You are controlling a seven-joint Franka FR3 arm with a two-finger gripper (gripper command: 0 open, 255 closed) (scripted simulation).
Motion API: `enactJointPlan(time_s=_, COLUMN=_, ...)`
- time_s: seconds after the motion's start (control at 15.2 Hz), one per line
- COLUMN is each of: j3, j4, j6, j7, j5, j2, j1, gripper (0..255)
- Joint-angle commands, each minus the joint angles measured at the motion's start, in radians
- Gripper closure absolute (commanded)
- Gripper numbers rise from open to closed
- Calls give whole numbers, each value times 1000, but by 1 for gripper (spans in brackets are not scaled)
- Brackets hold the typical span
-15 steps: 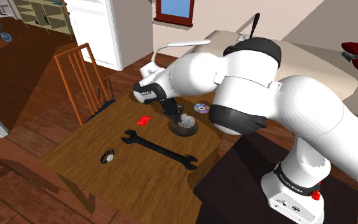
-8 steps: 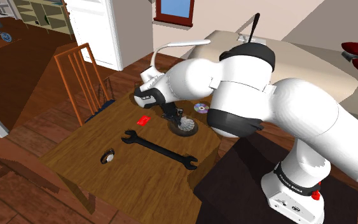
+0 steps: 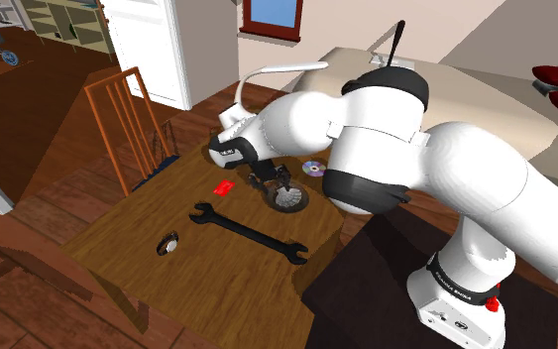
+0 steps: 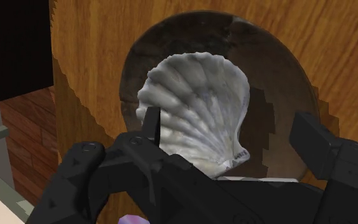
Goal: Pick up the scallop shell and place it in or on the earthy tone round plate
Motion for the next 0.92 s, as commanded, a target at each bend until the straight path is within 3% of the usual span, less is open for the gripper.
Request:
enactJointPlan(time_s=0.0, j3=0, j4=0, j6=0, j7=0, j5=0, j2=0, j1=0, gripper=0)
enactJointPlan(time_s=0.33, j3=-24, j4=109, j6=-109, j7=27, j5=-35, j2=-23, j1=-23, gripper=0)
enactJointPlan(time_s=0.86, j3=-24, j4=109, j6=-108, j7=27, j5=-35, j2=-23, j1=-22, gripper=0)
